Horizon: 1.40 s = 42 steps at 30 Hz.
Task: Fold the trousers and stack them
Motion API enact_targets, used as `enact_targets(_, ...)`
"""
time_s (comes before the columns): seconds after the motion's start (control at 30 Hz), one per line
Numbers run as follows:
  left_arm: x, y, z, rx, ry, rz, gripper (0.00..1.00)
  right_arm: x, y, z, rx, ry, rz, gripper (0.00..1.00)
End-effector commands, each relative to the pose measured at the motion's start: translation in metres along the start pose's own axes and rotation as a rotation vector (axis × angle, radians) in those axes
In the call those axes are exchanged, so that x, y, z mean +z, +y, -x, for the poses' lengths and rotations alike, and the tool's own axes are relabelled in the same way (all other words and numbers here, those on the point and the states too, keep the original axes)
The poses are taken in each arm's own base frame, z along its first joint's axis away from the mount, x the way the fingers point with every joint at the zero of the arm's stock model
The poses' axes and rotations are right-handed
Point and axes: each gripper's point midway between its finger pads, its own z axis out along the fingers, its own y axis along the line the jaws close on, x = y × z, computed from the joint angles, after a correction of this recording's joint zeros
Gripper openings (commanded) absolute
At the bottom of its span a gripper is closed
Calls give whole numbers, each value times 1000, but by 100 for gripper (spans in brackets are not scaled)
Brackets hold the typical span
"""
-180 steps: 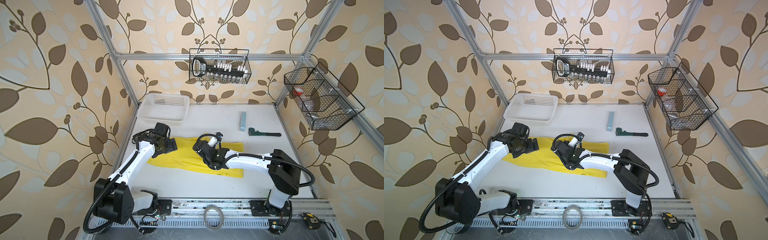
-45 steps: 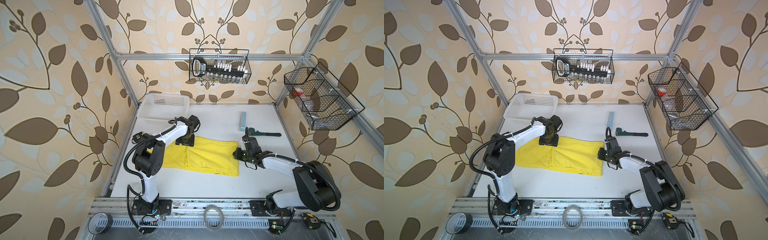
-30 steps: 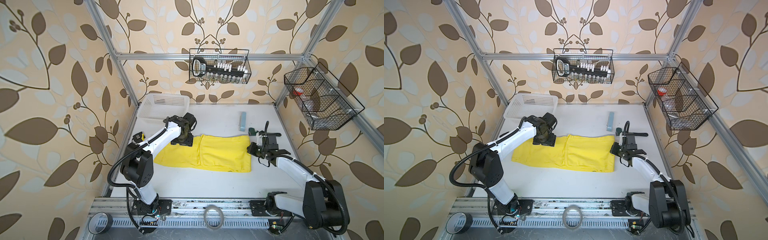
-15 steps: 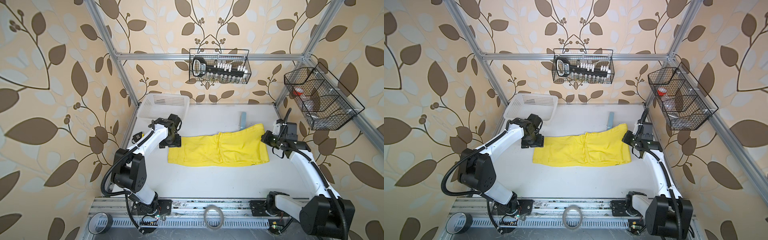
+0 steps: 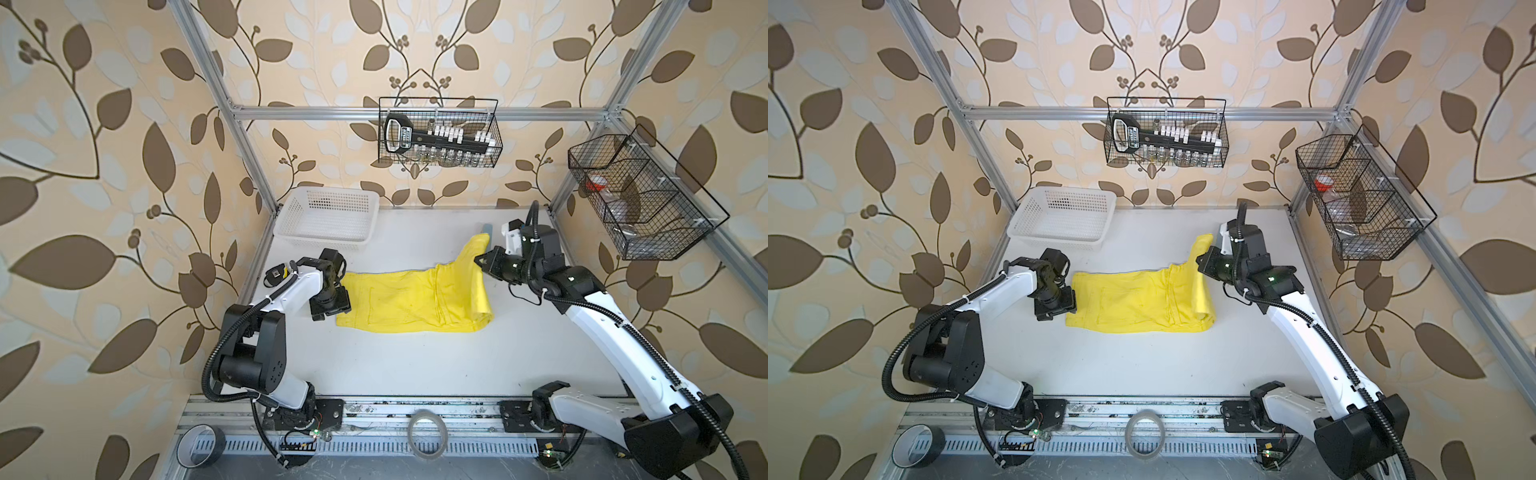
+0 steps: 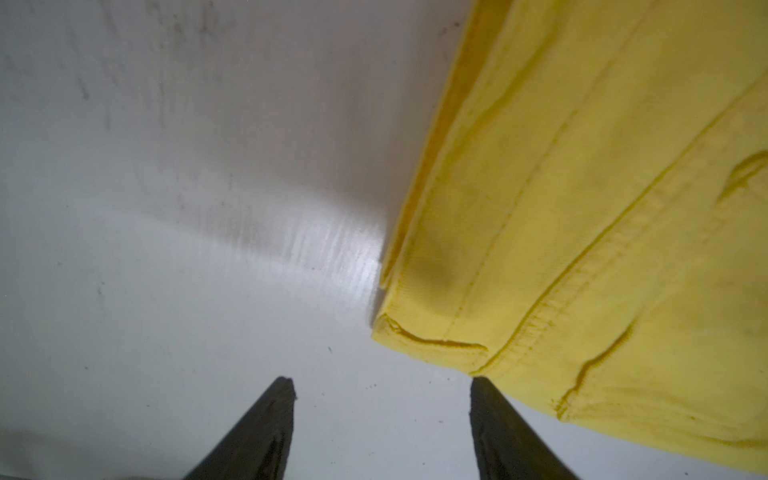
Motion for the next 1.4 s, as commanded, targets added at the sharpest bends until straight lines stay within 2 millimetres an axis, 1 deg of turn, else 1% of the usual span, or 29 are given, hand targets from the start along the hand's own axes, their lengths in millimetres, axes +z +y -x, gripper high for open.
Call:
enact_targets(0.0, 1, -4, -2, -46, 0, -57, 65, 5, 42, 5, 110, -24, 102, 3)
enact_targets(0.1, 8, -6, -5, -59, 16, -75, 62, 21, 74, -12, 128, 20, 165, 3)
enact_targets(0.17, 9, -5, -5, -66, 16, -78, 61, 32, 96, -23, 138, 51, 211, 3)
enact_targets(0.23, 9, -4, -4, -70, 15, -83, 59, 44, 112, -36, 145, 79, 226, 3)
enact_targets(0.27, 10, -4, -5, -69, 19, -83, 58, 46, 124, -38, 142, 80, 242, 3)
enact_targets(0.4, 14, -1, -7, -76, 34, -82, 54, 70, 149, -61, 171, 126, 268, 2)
enact_targets(0.57, 16, -2, -9, -83, 46, -93, 52, 98, 175, -84, 187, 161, 294, 2)
enact_targets(0.7, 12, 3, -8, -94, 31, -95, 50, 126, 182, -108, 193, 210, 275, 2)
enact_targets(0.8, 12, 4, -8, -103, 34, -104, 48, 141, 190, -125, 210, 235, 285, 2)
enact_targets(0.87, 13, 4, -8, -107, 37, -110, 48, 149, 195, -131, 205, 237, 282, 2)
enact_targets(0.93, 13, 3, -8, -109, 40, -117, 47, 158, 196, -136, 202, 236, 274, 2)
enact_targets(1.0, 14, 2, -8, -111, 43, -124, 46, 171, 194, -143, 215, 247, 272, 2)
enact_targets(1.13, 11, 2, -5, -122, 31, -132, 45, 190, 193, -153, 200, 248, 262, 2)
enact_targets(1.27, -1, 11, 3, -136, -19, -98, 44, 209, 184, -163, 185, 253, 242, 4)
enact_targets(1.3, -9, 14, 7, -140, -54, -91, 44, 213, 182, -165, 179, 252, 241, 5)
enact_targets(1.37, -19, 19, 11, -141, -90, -71, 45, 223, 182, -168, 185, 255, 254, 7)
